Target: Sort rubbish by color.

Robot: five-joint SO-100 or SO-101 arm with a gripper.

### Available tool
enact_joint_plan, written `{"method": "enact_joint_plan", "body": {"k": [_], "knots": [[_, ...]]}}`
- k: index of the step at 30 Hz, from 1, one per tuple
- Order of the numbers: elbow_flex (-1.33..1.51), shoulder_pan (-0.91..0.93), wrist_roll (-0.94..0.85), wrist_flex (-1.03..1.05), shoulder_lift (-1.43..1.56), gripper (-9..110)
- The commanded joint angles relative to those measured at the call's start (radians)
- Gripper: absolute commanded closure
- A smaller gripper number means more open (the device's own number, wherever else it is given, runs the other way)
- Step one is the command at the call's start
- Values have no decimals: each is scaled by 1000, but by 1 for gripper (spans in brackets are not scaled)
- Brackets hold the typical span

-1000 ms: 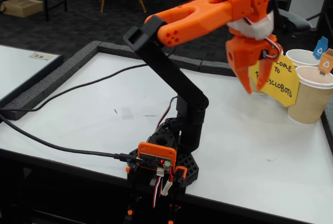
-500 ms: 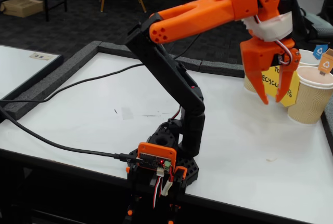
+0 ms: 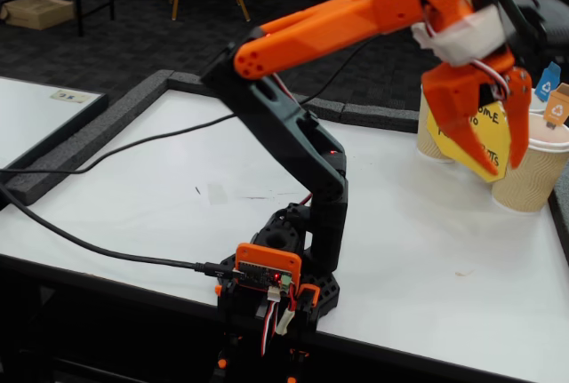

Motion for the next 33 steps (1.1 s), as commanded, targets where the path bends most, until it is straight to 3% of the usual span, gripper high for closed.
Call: {"method": "enact_joint_plan", "body": {"k": [1, 17, 33], "knots": [[-20, -71, -21, -80, 92, 101], [-81, -828, -21, -51, 140, 101], [-35, -1336, -21, -12, 296, 101]]}}
